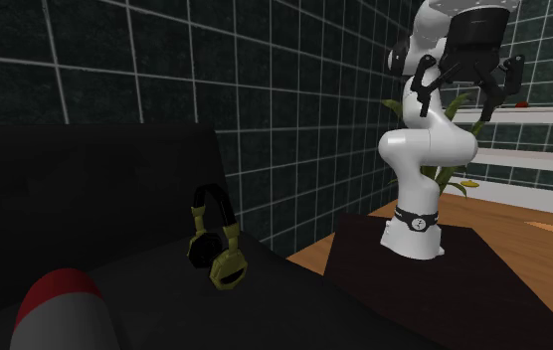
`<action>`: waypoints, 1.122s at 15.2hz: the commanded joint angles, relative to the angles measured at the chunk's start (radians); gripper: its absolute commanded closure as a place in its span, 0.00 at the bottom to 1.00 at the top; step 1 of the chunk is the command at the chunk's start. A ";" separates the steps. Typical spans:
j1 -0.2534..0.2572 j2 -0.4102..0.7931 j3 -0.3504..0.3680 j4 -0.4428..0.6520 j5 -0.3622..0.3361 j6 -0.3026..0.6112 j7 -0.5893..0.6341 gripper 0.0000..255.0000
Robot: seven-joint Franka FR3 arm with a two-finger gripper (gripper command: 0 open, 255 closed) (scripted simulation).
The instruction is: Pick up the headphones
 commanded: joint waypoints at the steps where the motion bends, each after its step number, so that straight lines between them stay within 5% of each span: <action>1: 0.000 0.000 0.000 0.000 0.000 0.000 0.000 0.00; 17: -0.119 0.488 -0.276 0.215 -0.031 0.199 -0.171 0.00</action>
